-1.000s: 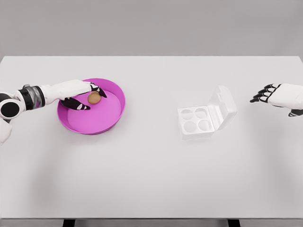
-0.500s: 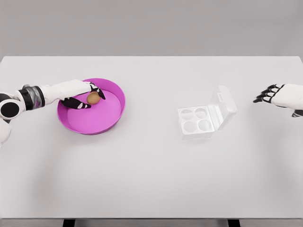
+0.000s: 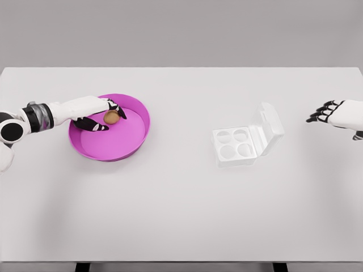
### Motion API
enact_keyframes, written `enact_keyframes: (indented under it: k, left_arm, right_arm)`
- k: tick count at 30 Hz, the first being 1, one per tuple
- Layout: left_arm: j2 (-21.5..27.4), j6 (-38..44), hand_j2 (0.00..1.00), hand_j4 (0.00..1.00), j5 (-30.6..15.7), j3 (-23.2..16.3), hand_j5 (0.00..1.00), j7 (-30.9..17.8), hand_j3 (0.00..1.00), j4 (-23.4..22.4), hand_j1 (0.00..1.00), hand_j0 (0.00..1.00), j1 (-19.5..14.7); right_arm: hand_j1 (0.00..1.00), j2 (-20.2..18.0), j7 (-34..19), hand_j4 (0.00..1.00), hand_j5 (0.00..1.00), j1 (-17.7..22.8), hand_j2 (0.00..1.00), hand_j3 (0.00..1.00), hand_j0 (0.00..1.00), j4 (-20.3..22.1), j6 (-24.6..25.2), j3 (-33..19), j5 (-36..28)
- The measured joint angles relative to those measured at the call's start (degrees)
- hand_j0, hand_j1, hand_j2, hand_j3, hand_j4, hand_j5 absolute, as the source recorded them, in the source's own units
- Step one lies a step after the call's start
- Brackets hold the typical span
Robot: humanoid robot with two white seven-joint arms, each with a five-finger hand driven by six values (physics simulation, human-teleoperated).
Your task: Pack egg into the box and close the box lid
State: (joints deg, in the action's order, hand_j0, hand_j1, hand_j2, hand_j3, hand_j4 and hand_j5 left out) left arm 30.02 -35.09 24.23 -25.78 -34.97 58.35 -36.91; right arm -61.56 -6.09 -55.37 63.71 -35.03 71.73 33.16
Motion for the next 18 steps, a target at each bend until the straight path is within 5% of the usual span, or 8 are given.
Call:
enact_keyframes:
  k: [18]
  left_arm:
    - [0.1,0.0,0.51,0.51,-0.1,0.0,0.51,0.0,0.51,0.0,0.51,0.51,0.2]
  right_arm:
    - [1.0,-0.1,0.0,1.0,1.0,0.1,1.0,1.0,1.0,0.0,0.0,0.0,0.0]
